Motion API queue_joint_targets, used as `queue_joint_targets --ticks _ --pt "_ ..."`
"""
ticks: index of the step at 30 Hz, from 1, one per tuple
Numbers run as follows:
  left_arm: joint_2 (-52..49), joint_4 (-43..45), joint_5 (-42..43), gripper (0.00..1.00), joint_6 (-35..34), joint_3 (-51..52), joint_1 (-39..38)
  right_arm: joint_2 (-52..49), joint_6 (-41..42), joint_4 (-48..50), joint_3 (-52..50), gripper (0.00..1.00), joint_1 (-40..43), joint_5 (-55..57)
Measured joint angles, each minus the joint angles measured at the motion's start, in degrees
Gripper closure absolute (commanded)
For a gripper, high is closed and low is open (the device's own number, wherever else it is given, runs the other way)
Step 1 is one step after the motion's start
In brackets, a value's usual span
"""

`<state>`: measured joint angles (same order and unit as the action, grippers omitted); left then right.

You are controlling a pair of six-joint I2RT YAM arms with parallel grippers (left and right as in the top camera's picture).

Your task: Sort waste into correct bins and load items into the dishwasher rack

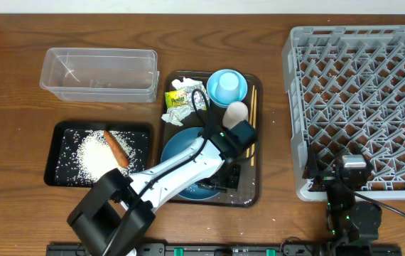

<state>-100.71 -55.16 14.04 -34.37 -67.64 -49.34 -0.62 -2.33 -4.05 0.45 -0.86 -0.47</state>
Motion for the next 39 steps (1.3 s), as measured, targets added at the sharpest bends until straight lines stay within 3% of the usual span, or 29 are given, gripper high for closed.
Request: queue_joint_targets --ticks 2,6,13,17,23,28,39 --pt "0.59 -1.51 -1.68 0.88 -0.22 -0.02 0.13 0.0 0.0 0.0 0.0 0.01 0.0 0.02" --pt "3.69 -4.28 -7.74 0.5 0.37 -2.05 1.55 0.0 0.0 0.0 0.0 0.01 0.0 0.02" --pt "11.08 -3.76 -17.81 0.31 3.58 -13.75 12.5 0.0 0.0 0.0 0.0 0.01 0.0 0.02" --pt "11.17 -0.44 -17.14 0.27 5.88 -17.11 20.0 0.0 0.0 -0.02 0.0 0.01 0.0 0.02" --pt "6.71 -0.44 -8.57 0.23 11.37 -19.89 28.3 0.0 0.0 -0.02 0.0 0.01 0.0 0.0" --pt "0.42 2.23 -5.64 0.23 18.18 -19.89 28.22 0.0 0.0 -0.02 0.0 0.01 0.0 0.0" --pt "-8.85 8.9 -9.33 0.22 28.79 -19.89 27.8 0.0 0.0 -0.02 0.0 0.01 0.0 0.02"
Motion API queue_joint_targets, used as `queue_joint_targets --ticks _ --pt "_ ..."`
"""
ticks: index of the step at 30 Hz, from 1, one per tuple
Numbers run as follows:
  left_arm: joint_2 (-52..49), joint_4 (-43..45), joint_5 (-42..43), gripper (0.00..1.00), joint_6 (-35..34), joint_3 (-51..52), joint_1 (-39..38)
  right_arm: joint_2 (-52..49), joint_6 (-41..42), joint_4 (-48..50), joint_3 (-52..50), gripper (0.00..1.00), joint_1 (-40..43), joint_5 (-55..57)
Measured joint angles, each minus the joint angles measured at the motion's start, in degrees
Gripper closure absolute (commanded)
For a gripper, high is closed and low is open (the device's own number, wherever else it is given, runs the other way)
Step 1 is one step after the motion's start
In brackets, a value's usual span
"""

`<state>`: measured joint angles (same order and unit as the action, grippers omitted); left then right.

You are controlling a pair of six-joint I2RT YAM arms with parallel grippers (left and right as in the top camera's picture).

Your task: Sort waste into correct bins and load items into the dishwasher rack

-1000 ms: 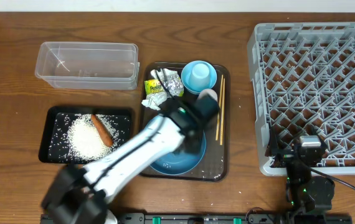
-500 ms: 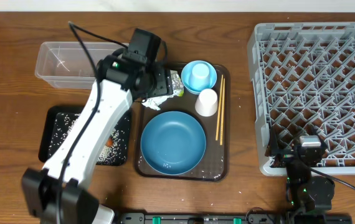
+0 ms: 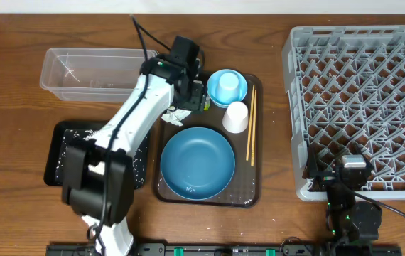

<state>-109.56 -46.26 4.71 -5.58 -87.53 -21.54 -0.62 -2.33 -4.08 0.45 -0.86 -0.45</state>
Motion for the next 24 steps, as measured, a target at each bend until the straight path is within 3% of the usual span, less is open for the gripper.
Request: queue_joint_targets --ticks 11,18,24 --pt "-6.62 0.7 -0.44 0.23 5.49 0.0 -0.37 0.0 0.0 0.0 0.0 0.01 0.0 -0.02" --pt "-6.64 0.72 -1.73 0.4 7.65 0.0 -0.37 0.0 0.0 0.0 0.0 0.01 0.0 -0.02" --pt "-6.64 -0.39 -2.73 0.39 8.31 0.02 -0.37 0.0 0.0 0.02 0.0 0.01 0.0 -0.02"
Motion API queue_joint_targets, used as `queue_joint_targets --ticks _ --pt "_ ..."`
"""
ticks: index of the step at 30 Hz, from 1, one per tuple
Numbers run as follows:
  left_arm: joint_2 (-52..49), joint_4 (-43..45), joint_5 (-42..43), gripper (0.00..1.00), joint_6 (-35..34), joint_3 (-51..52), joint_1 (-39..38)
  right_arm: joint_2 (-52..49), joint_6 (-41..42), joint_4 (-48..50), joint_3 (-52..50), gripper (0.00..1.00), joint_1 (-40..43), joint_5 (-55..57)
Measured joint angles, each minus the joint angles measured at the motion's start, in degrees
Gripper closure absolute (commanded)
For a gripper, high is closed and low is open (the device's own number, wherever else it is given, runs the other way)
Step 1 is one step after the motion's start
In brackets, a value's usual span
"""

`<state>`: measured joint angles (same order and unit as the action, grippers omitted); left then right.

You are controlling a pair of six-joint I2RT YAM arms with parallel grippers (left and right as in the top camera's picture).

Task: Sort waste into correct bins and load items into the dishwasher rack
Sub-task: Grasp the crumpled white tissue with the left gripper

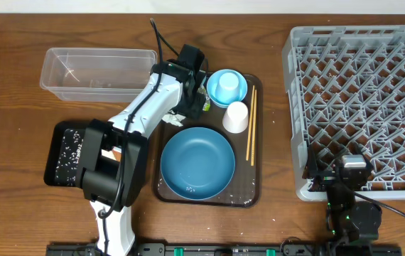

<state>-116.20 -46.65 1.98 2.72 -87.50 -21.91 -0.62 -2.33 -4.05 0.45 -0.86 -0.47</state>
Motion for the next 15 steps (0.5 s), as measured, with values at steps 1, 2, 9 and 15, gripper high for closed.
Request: queue_joint_targets --ticks 1,2,9,15 --pt "0.0 -0.7 -0.74 0.39 0.09 0.04 0.0 0.0 0.0 -0.02 0.0 0.01 0.0 0.02" --pt "0.0 -1.49 -1.51 0.39 0.13 0.04 0.0 0.0 -0.02 -0.02 0.0 0.01 0.0 0.02" --pt "0.0 -1.95 -4.85 0.42 0.42 0.83 0.0 0.0 0.0 -0.02 0.0 0.01 0.0 0.02" --pt "-0.02 -1.57 -5.22 0.69 0.72 1.09 0.0 0.0 0.0 -0.02 0.0 0.01 0.0 0.0"
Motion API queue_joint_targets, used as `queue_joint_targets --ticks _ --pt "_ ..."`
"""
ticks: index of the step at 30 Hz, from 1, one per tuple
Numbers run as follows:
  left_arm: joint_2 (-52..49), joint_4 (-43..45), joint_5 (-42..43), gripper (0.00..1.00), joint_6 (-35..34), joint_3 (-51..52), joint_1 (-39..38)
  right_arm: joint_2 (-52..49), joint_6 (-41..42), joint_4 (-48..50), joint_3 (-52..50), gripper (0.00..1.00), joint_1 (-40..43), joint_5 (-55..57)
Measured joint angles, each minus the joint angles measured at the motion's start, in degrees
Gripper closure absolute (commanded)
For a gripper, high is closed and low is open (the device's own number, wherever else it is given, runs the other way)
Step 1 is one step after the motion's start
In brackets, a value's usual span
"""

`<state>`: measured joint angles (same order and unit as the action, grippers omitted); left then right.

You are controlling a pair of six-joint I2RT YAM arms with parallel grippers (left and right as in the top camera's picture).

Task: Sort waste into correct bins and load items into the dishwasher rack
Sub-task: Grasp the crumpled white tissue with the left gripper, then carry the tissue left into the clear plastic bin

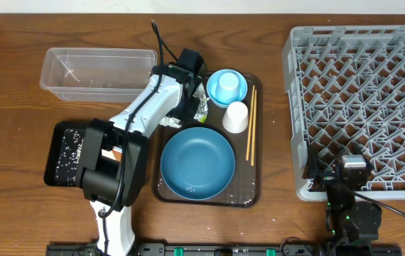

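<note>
My left gripper (190, 99) is down over the crumpled wrappers (202, 109) at the back left corner of the brown tray (249, 192); its fingers are hidden under the wrist, so their state is unclear. On the tray sit a blue plate (197, 162), a blue cup (227, 87), a white cup (236, 117) and chopsticks (251, 124). The grey dishwasher rack (362, 92) stands at the right. My right arm rests below the rack's near edge, and its gripper (349, 169) is too dark to read.
A clear plastic bin (99, 73) stands at the back left. A black tray (64, 153) with scattered rice lies left of the brown tray, partly covered by my left arm. Bare wooden table separates the tray and the rack.
The left gripper has shifted slightly at the wrappers. A green and white piece of wrapper now shows at its right side, by the blue cup. The right arm is unchanged.
First my left arm lay across the blue plate with its gripper near the white cup. Then it stood at the tray's back left corner by the wrappers, the plate uncovered. It stayed over the wrappers after that and is still there.
</note>
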<state>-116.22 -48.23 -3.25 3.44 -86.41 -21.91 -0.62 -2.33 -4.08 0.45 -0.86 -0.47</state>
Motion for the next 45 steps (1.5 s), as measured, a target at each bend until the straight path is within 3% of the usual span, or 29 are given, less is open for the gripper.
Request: queue_joint_targets --ticks 3,5,16,27,35,41,44,45 --pt "-0.04 0.07 -0.02 0.92 0.09 0.04 0.0 0.0 0.0 0.0 0.0 0.01 0.0 0.02" --pt "-0.04 0.04 0.0 0.94 0.13 0.09 0.0 0.0 0.0 0.0 0.0 0.01 0.0 0.0" --pt "1.42 -2.05 0.04 0.94 -2.23 0.02 0.0 0.0 0.0 0.0 0.0 0.01 0.0 0.02" --pt "19.06 -1.86 0.02 0.94 -5.4 -1.44 0.0 0.0 0.0 0.0 0.0 0.01 0.0 0.0" --pt "19.34 9.68 -8.79 0.94 -11.32 -1.44 0.52 0.0 0.0 0.0 0.0 0.01 0.0 0.02" --pt "16.83 18.38 -13.99 0.93 -14.32 -1.44 5.77 0.0 0.0 0.0 0.0 0.01 0.0 0.0" --pt "14.51 18.84 -14.97 0.83 -16.28 -1.44 9.97 0.0 0.0 0.0 0.0 0.01 0.0 0.02" --pt "13.7 18.78 -15.17 0.69 -17.11 -1.44 11.43 0.0 0.0 0.0 0.0 0.01 0.0 0.02"
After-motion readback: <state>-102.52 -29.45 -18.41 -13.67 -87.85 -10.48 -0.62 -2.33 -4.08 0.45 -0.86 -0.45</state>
